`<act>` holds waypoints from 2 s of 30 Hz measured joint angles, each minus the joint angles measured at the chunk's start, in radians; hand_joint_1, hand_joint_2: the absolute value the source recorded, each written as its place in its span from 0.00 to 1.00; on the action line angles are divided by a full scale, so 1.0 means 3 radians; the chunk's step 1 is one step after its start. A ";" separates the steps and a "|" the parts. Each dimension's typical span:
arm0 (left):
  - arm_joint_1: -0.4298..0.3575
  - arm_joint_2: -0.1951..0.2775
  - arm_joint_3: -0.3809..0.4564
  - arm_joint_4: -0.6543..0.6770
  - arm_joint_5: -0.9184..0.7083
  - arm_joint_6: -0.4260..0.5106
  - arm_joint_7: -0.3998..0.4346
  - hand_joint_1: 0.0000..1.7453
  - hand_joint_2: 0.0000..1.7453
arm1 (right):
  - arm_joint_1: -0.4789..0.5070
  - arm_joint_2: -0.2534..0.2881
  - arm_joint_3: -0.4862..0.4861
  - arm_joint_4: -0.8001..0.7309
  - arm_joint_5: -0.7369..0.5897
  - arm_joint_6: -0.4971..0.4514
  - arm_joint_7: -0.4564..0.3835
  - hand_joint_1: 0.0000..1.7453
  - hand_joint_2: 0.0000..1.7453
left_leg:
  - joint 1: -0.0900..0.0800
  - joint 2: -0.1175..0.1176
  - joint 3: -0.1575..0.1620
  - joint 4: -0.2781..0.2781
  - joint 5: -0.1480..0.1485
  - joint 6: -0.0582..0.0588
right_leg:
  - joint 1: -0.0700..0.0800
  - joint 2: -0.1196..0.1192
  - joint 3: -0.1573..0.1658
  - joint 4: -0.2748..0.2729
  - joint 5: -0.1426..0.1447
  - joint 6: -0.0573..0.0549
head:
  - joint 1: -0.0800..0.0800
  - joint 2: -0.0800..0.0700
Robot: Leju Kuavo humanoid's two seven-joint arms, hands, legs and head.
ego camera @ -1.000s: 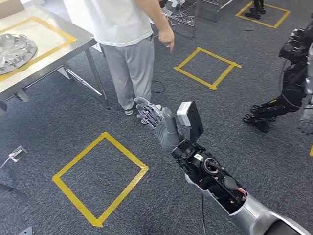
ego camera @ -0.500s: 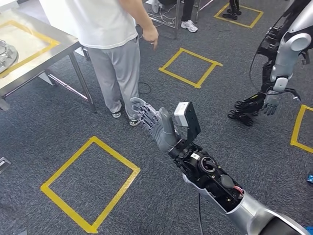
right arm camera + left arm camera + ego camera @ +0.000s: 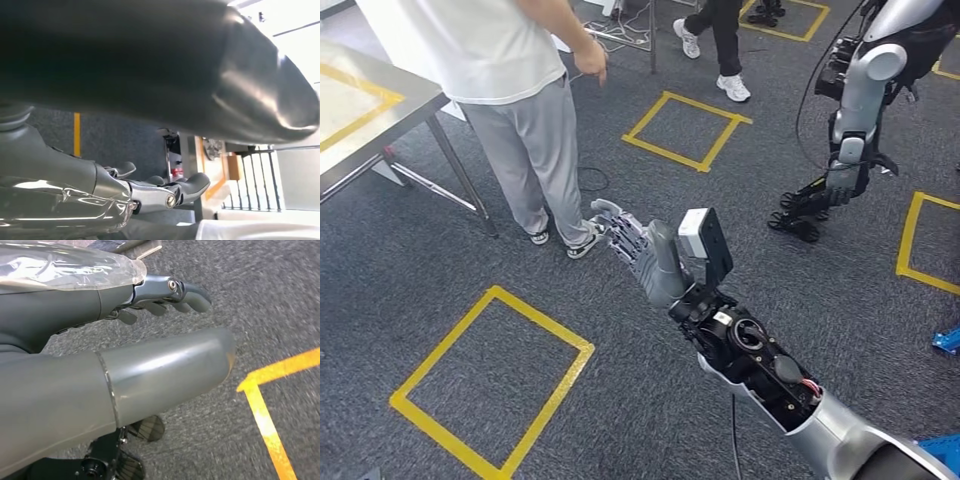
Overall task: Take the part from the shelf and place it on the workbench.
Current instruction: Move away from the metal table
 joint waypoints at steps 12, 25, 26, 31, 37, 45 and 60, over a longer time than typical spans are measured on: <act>0.0020 0.0015 -0.0001 0.0000 0.0022 0.0000 -0.0002 0.00 0.00 | -0.0034 0.0002 0.0017 0.0033 0.0006 0.0034 0.0031 0.00 0.00 | 0.0000 -0.0196 0.0001 -0.0099 0.0114 0.0036 | 0.0019 0.0222 -0.0028 0.0013 0.0013 0.0026 | -0.0037 0.0000; 0.0017 -0.0005 -0.0019 -0.0002 0.0023 0.0008 -0.0002 0.00 0.00 | -0.0056 0.0002 0.0020 0.0055 0.0008 0.0023 0.0034 0.00 0.00 | -0.0007 -0.0003 0.0040 -0.0122 0.0110 0.0118 | 0.0012 -0.0008 -0.0082 0.0216 -0.0076 0.0101 | 0.0024 0.0000; 0.0016 -0.0004 -0.0021 -0.0003 0.0021 0.0008 -0.0002 0.00 0.00 | -0.0061 0.0002 0.0019 0.0055 0.0005 0.0021 0.0034 0.00 0.00 | -0.0011 0.0010 0.0040 -0.0121 0.0109 0.0104 | 0.0021 -0.0022 -0.0017 0.0090 -0.0053 0.0083 | 0.0023 0.0000; -0.0004 -0.0012 -0.0039 -0.0007 0.0003 0.0009 -0.0002 0.00 0.00 | -0.0065 0.0001 0.0016 0.0050 -0.0001 0.0002 0.0036 0.00 0.00 | -0.0011 0.0039 0.0027 -0.0088 0.0075 0.0022 | 0.0021 0.0053 0.0035 -0.0029 -0.0004 -0.0007 | 0.0009 0.0000; -0.0013 -0.0023 -0.0048 -0.0009 -0.0008 0.0009 0.0000 0.00 0.00 | -0.0040 0.0001 0.0016 0.0050 -0.0003 -0.0015 0.0044 0.00 0.00 | 0.0000 -0.0111 -0.0431 0.0861 -0.0293 -0.0019 | 0.0005 0.0194 0.0025 -0.0049 0.0030 -0.0044 | -0.0033 0.0000; -0.0042 -0.0014 -0.0051 -0.0010 0.0000 0.0009 0.0000 0.00 0.00 | -0.0042 0.0001 0.0014 0.0055 -0.0015 -0.0023 0.0020 0.00 0.00 | 0.0014 -0.0287 0.0021 -0.0152 0.0149 0.0065 | 0.0001 0.0435 -0.0038 -0.0024 0.0042 0.0059 | -0.0039 0.0000; -0.0056 -0.0012 -0.0101 -0.0011 0.0002 0.0017 0.0000 0.00 0.00 | -0.0009 0.0001 -0.0006 0.0068 -0.0017 -0.0034 -0.0014 0.00 0.00 | -0.0037 0.0252 0.0084 -0.0148 0.0083 0.0051 | 0.0051 -0.0157 -0.0011 -0.0009 0.0012 0.0011 | 0.0015 0.0000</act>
